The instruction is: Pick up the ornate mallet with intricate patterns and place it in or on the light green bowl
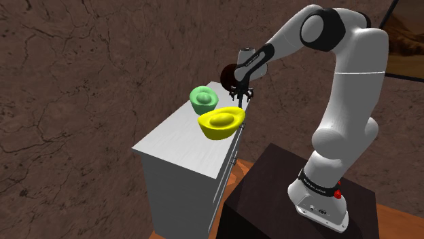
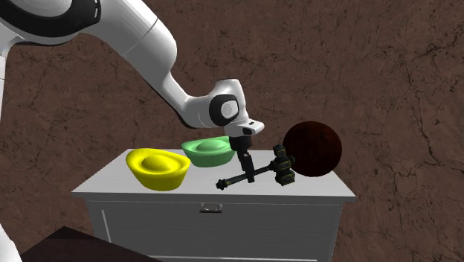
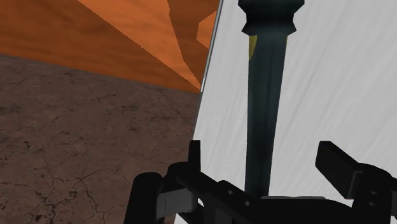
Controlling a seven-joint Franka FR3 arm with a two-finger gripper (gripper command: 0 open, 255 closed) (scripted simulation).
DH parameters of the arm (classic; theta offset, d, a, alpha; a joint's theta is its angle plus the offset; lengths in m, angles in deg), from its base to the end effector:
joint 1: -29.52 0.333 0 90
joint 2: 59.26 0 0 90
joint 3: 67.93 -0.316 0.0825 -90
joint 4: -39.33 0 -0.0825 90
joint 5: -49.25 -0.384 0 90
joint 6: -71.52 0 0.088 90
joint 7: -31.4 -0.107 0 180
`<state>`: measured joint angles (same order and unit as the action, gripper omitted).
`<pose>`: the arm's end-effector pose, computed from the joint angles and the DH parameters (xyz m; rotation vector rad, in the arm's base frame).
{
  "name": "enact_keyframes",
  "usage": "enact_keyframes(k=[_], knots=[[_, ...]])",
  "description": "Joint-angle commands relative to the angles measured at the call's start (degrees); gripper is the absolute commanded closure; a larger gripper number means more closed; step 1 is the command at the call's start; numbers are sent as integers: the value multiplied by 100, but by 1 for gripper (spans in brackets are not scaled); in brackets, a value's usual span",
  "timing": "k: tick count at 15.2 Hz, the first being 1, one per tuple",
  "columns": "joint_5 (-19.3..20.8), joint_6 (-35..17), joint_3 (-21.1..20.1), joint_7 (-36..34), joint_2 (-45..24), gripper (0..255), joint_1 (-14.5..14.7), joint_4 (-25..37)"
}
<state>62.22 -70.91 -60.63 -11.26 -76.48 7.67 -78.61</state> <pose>0.5277 -0.2906 0.3026 2.5462 -1.5162 0.2186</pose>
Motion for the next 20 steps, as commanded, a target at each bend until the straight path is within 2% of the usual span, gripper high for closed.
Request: enact_keyframes(k=[1, 3, 4, 13, 20], knots=[[0, -4, 0, 0, -2, 0, -1, -1], [0, -3, 0, 0, -2, 0, 0, -1], [0, -3, 0, 0, -2, 255, 0, -1], [0, -4, 0, 0, -2, 255, -1, -1], [-51, 454, -17, 101, 332, 255, 4, 129]])
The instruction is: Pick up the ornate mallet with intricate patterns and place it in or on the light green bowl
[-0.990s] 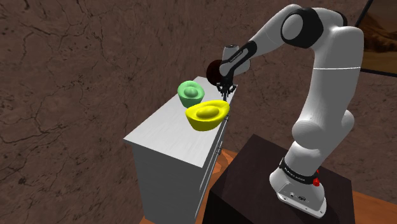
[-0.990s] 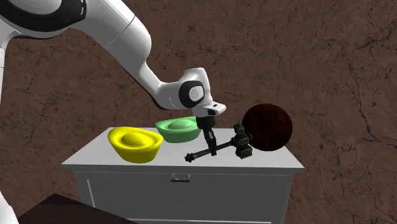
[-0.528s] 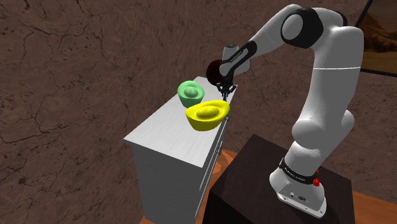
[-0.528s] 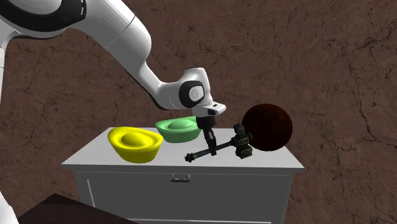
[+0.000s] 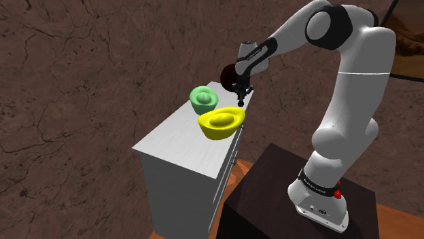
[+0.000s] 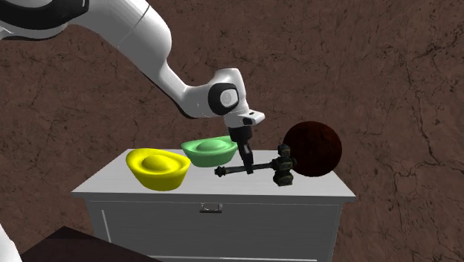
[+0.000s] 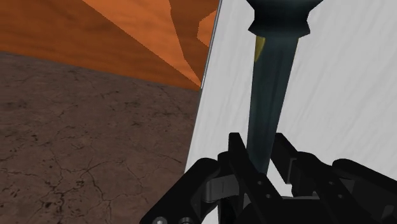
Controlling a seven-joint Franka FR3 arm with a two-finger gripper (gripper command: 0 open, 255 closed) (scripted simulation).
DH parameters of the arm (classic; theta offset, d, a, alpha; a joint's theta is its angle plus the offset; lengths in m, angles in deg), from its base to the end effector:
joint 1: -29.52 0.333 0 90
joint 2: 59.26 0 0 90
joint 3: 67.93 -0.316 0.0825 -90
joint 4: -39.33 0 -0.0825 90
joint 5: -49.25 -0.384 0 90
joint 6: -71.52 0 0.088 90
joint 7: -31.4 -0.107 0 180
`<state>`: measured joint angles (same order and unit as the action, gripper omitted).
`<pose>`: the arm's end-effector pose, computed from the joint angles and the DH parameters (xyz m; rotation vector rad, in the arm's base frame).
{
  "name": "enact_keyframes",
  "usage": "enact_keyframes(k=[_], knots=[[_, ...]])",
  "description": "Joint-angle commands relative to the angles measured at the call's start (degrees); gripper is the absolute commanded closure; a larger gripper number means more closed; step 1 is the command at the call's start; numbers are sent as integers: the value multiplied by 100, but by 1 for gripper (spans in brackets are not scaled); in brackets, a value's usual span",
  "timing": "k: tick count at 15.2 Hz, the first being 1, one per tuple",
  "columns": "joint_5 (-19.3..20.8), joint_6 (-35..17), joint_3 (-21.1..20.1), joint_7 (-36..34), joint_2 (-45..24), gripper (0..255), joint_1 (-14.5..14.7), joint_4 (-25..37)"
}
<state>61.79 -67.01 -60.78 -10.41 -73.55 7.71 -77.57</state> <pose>0.5276 -0.2905 0.3344 2.5461 -1.5164 0.2192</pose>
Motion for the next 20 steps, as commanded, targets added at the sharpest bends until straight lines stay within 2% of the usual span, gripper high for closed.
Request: enact_keyframes(k=[1, 20], knots=[[-15, 131, -4, 29, 83, 255, 1, 49], [-134, 1442, -37, 280, 723, 255, 26, 735]])
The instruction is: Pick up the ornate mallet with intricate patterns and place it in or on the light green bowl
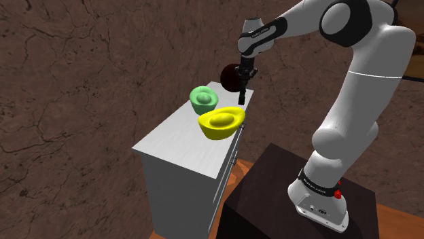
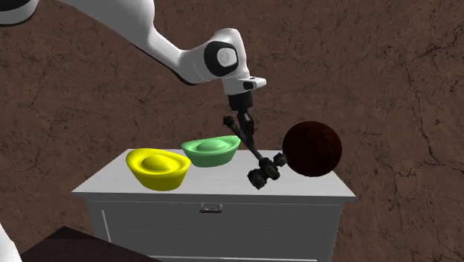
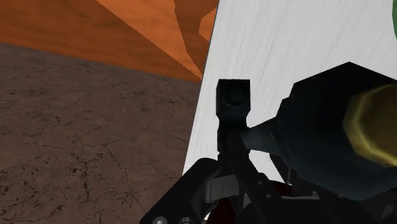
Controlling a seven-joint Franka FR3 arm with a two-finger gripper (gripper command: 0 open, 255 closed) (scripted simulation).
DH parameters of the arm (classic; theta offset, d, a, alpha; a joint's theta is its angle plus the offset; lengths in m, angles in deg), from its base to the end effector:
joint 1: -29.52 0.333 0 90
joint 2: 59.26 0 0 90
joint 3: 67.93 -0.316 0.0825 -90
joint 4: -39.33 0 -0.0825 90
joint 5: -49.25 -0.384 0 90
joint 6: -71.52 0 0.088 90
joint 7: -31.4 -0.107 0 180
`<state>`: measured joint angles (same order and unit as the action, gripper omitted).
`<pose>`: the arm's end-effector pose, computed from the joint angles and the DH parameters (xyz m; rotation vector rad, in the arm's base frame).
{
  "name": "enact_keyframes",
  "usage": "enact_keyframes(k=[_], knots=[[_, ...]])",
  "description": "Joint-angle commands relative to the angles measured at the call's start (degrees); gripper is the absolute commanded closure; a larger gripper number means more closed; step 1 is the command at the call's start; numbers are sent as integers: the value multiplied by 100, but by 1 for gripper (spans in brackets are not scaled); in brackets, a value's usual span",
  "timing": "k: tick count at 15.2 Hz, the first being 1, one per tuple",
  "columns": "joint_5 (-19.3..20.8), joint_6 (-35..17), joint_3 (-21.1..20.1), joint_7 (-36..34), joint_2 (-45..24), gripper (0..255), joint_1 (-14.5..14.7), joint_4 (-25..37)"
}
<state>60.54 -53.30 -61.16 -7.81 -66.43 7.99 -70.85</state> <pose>0.5273 -0.2899 0.4397 2.5462 -1.5162 0.2187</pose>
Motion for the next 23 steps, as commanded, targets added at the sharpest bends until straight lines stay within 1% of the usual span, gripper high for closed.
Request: enact_keyframes(k=[1, 6, 11, 15, 23], knots=[[-15, 143, -1, 32, 34, 255, 0, 111], [-41, 498, -8, 94, 132, 255, 7, 373], [60, 674, -287, -572, 30, 255, 373, 528], [126, 849, -501, -1079, -145, 255, 665, 776], [252, 1306, -873, -2014, -746, 255, 1268, 1628]])
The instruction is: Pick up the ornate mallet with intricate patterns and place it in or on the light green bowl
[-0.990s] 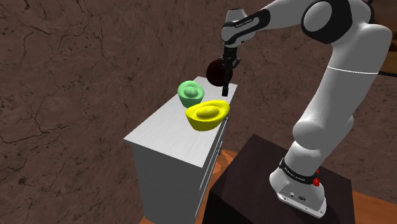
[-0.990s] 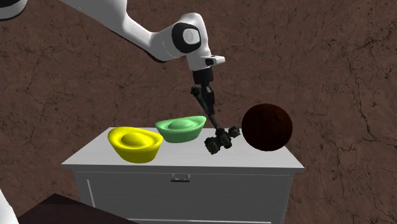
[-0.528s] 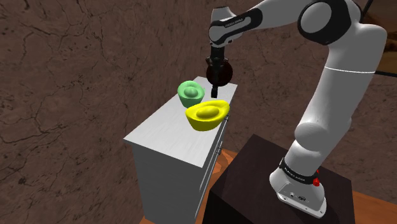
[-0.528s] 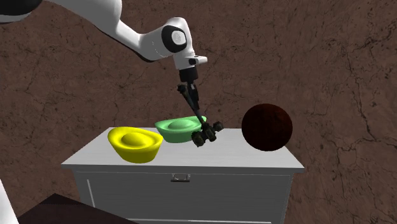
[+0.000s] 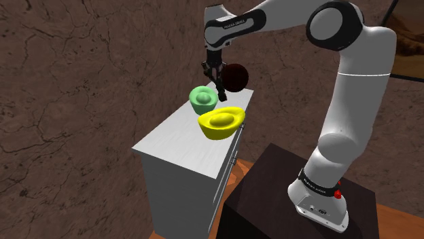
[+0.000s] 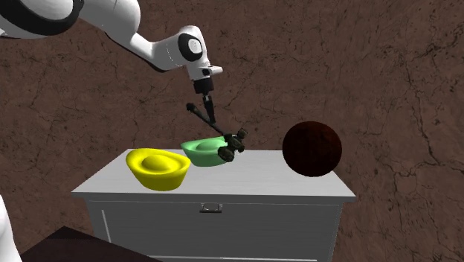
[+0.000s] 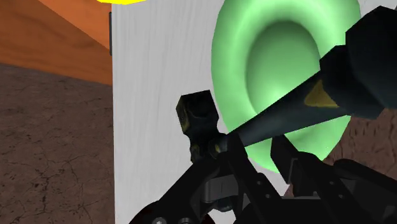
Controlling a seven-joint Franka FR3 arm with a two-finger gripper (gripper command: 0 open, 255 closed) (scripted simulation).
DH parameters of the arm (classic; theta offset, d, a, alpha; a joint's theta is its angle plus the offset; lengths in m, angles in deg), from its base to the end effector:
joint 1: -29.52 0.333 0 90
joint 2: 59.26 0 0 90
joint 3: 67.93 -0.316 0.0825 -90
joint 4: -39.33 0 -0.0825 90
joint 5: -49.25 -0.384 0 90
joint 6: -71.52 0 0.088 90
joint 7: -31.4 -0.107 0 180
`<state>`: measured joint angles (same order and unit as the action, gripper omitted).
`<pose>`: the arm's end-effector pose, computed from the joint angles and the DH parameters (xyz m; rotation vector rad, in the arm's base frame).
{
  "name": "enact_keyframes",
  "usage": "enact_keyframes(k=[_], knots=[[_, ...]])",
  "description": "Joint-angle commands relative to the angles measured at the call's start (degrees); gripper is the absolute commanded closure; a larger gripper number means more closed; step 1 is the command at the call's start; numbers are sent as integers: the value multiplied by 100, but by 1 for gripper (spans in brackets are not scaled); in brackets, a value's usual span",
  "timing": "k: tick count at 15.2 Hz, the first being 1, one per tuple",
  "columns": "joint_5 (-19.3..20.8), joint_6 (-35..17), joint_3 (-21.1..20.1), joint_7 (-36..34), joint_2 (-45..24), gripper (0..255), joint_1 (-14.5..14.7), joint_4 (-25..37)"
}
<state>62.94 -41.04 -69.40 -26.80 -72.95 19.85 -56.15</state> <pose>0.6306 -0.1077 0.4724 2.5448 -1.5157 0.2162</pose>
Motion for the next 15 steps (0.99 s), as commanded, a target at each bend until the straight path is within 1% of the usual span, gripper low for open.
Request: enact_keyframes(k=[1, 3, 4, 7, 8, 9, 12, 13, 15], knots=[[27, 149, -89, -222, -192, 255, 160, 302], [61, 298, -163, -430, -409, 255, 319, 617], [65, 319, -171, -456, -438, 255, 340, 660], [85, 108, -165, -504, -471, 255, 336, 478], [77, 160, -164, -479, -438, 255, 330, 499], [77, 160, -164, -479, -438, 0, 330, 499], [-809, 209, -130, -878, -735, 0, 21, 523], [-973, 203, -131, -952, -782, 0, -39, 506], [-968, 63, -130, -956, -815, 0, -44, 399]])
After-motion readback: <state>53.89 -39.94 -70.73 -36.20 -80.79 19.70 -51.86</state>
